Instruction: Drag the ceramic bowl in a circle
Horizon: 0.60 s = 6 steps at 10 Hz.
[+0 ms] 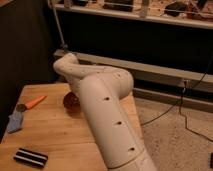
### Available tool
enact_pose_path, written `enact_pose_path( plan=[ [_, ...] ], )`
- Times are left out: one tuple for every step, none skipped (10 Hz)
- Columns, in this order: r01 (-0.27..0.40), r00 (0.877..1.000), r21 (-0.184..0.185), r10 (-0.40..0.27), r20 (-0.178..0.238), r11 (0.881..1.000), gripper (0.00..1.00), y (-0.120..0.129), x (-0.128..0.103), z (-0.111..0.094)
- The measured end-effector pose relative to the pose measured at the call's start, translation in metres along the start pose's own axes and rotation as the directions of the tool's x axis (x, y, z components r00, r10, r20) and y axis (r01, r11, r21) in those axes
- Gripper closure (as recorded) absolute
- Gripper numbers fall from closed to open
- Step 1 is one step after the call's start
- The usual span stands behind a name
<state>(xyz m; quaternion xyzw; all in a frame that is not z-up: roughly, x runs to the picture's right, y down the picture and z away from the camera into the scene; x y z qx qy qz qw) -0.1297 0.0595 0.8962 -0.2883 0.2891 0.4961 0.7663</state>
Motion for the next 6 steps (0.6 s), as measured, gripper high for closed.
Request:
enact_pose_path(
  plan=[
    [-0.008,1.000,-0.055,0.008,0.005,0.998,1.00,0.001,0.011,0.000],
    [-0.010,1.000,-0.102,0.011,0.006,0.995,1.00,0.002,0.022,0.002],
    [-0.009,1.000,-0.139,0.010,0.004,0.990,1.00,0.004,0.031,0.006],
    [-0.008,1.000,-0.177,0.007,-0.004,0.984,1.00,0.007,0.042,0.011],
    [-0.004,1.000,-0.185,0.003,-0.007,0.983,1.00,0.008,0.046,0.012],
    [0.003,1.000,-0.186,-0.003,-0.004,0.982,0.92,0.011,0.044,0.012]
  ],
)
